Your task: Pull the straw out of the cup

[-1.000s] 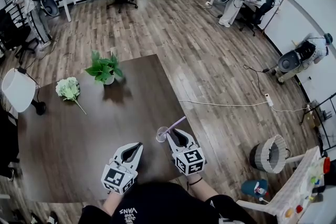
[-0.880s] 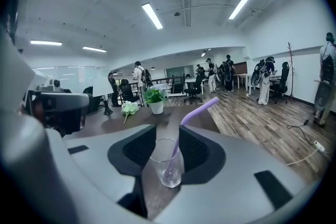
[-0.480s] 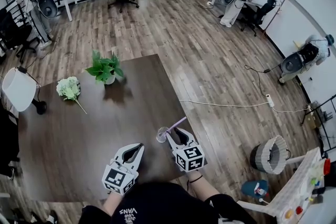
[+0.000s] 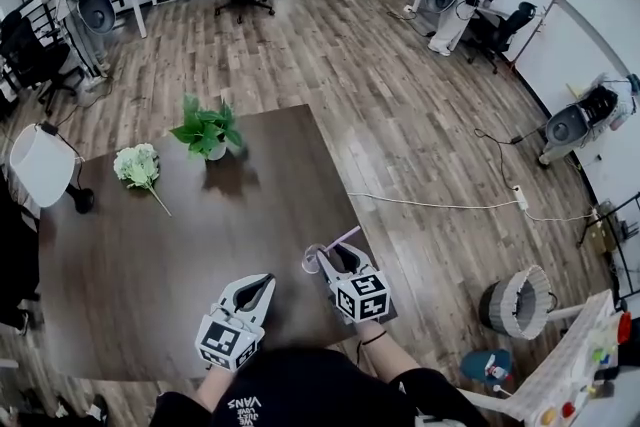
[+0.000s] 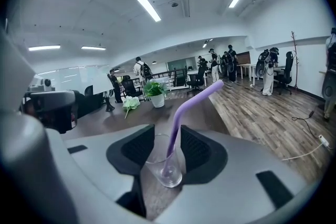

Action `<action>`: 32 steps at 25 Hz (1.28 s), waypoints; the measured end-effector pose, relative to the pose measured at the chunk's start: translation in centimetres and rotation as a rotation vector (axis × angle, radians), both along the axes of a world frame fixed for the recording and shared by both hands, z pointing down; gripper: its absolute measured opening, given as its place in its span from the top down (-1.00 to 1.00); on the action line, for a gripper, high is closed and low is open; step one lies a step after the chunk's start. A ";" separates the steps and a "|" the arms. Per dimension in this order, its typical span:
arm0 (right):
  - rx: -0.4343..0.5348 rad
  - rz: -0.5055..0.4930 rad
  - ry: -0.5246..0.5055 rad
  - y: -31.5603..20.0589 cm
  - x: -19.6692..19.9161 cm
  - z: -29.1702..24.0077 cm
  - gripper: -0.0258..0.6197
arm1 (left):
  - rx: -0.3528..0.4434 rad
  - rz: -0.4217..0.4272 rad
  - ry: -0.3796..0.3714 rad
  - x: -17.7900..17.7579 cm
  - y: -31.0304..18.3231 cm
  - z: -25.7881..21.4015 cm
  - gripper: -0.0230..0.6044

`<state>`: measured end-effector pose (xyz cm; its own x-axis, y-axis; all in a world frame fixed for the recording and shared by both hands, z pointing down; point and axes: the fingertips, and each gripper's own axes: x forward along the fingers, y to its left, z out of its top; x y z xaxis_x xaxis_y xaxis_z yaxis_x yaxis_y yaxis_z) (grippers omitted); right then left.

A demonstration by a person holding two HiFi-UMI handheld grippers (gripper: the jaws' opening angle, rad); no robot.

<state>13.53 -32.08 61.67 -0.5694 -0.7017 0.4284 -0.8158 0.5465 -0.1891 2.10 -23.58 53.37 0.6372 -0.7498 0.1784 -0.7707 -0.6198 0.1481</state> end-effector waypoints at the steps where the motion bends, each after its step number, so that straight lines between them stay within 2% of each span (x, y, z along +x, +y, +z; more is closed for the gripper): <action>1: -0.005 -0.004 0.002 0.0 -0.1 0.2 0.46 | 0.000 -0.002 0.000 0.0 0.0 0.0 0.89; 11: -0.013 -0.002 0.024 -0.6 -0.3 1.1 0.49 | -0.002 -0.014 -0.008 -0.4 -0.2 0.1 0.89; 14: 0.005 0.002 0.037 -0.7 0.0 0.9 0.75 | -0.002 -0.015 -0.007 -0.3 -0.2 0.0 0.89; 23: 0.004 -0.005 0.037 -0.6 -0.1 0.8 0.78 | -0.005 -0.012 -0.003 -0.3 -0.1 0.0 0.89; 32: 0.047 0.012 0.017 -0.5 0.3 -1.0 0.79 | 0.008 -0.002 0.002 -0.3 0.2 -0.3 0.89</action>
